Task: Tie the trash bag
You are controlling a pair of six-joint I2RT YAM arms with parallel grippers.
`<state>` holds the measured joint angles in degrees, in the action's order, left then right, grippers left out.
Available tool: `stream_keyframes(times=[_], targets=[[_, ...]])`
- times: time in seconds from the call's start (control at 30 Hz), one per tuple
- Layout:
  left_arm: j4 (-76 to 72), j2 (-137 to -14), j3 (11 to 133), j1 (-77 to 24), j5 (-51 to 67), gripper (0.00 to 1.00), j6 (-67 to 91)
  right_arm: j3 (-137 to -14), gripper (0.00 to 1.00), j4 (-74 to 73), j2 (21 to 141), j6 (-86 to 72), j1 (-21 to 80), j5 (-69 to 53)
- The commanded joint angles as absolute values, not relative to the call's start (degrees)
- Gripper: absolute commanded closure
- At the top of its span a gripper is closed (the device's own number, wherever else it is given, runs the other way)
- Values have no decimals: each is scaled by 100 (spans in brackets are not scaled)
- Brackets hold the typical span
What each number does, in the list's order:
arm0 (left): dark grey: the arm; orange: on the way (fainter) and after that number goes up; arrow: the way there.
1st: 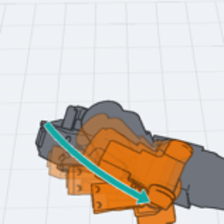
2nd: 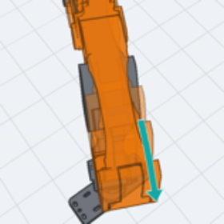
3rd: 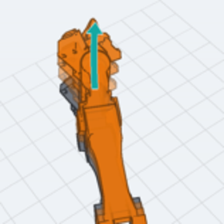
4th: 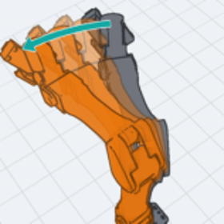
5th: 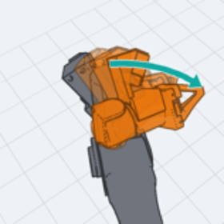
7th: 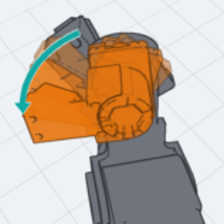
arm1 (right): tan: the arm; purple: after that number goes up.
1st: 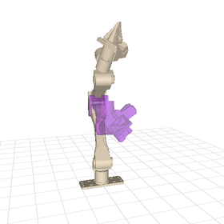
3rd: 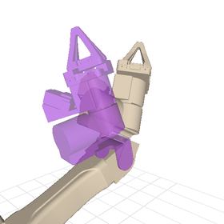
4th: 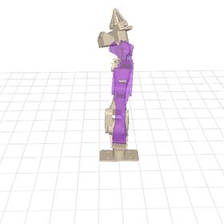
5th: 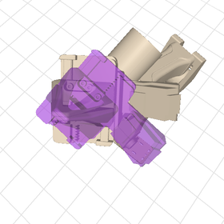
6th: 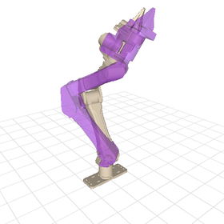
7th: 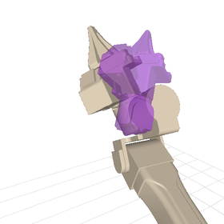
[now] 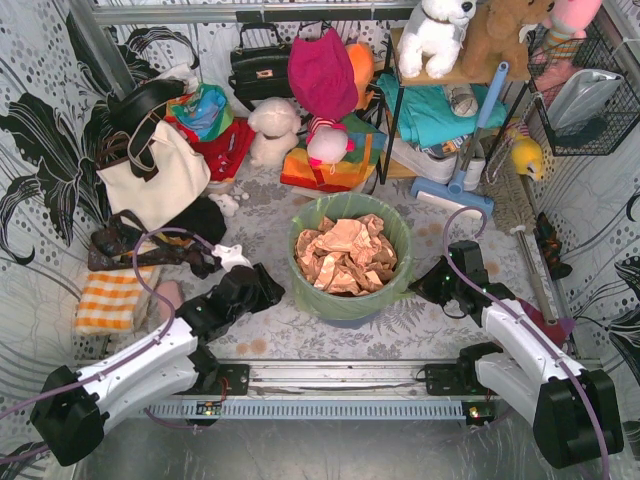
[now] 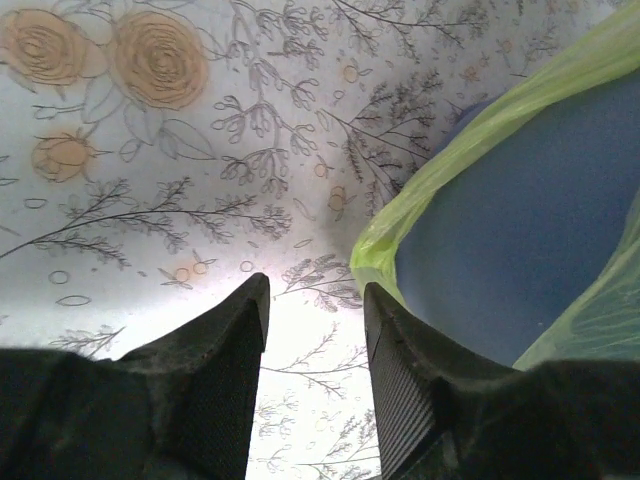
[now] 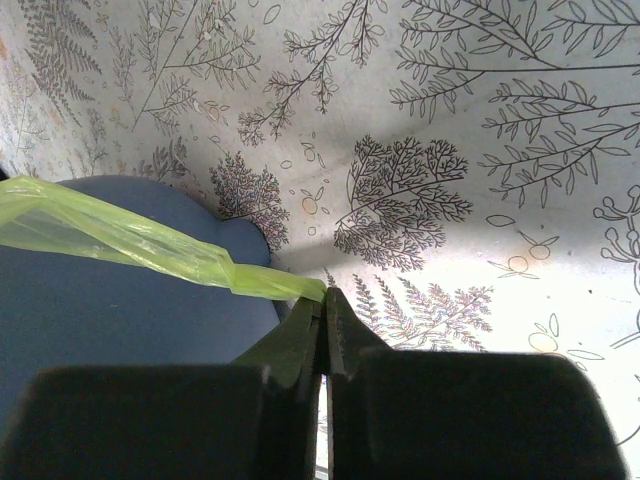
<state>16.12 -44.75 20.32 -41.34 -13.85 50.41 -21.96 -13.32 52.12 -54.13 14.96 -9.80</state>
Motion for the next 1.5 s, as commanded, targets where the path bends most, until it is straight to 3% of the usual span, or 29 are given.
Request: stream_keyframes(times=[0.0,0.1,0.3,0.93,1.47], targets=[[669,-4522,1867,-4098,-946,44,4806,-2280,100,-1331,5197,-5453,1481,-976],[226,-4772,1827,-4098,-628,37,4693,-2246,100,-1288,5186,-5495,1480,-990],[-351,-5510,1832,-4104,-243,35,4554,-2261,100,-1266,5185,-5537,1478,-1028],[120,-6868,2163,-4101,-1390,32,4656,-2235,100,-1318,5111,-5564,1478,-974],[652,-6541,2263,-4103,-1790,89,4725,-2355,100,-1633,4852,-5561,1478,-369]])
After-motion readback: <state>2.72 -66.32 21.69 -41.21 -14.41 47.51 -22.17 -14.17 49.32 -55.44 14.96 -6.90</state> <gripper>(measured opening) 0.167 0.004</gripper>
